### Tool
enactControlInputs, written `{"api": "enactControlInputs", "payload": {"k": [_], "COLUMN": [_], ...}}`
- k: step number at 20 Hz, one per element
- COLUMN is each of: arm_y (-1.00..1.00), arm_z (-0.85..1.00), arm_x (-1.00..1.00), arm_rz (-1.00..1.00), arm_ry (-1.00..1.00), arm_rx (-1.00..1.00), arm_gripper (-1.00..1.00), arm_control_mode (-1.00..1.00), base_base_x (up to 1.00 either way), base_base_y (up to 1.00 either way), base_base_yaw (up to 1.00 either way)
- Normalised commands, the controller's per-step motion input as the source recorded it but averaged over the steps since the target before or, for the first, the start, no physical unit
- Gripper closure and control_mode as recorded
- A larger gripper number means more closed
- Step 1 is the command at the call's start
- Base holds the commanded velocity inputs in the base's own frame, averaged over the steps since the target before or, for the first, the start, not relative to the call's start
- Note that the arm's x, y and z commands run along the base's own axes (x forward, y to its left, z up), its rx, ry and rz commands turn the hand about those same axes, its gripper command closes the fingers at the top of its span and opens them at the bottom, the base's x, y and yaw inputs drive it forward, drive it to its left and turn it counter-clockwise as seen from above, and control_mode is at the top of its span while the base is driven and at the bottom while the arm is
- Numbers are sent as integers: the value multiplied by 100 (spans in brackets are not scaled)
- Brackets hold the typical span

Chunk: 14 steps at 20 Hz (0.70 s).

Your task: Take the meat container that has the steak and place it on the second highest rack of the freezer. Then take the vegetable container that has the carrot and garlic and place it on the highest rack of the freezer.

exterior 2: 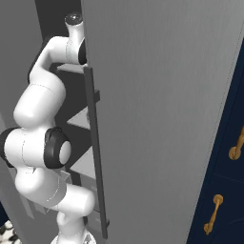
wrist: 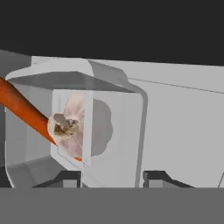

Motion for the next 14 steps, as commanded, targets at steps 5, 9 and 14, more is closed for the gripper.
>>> {"api": "enactControlInputs", "payload": {"k": [5,9,14], "arm_y": [0,7,16], "arm_z": [1,6,25], "arm_x": [-3,-58,-97], "arm_rz": [0,0,0], "arm_ry": [0,-7,-9], "arm_rx": [0,0,0], "arm_gripper": [-100,-100,-100], "arm_control_mode": [-100,-100,-100], "base_base_x": [0,0,0], "base_base_y": [0,0,0], "base_base_yaw": [0,0,0]}}
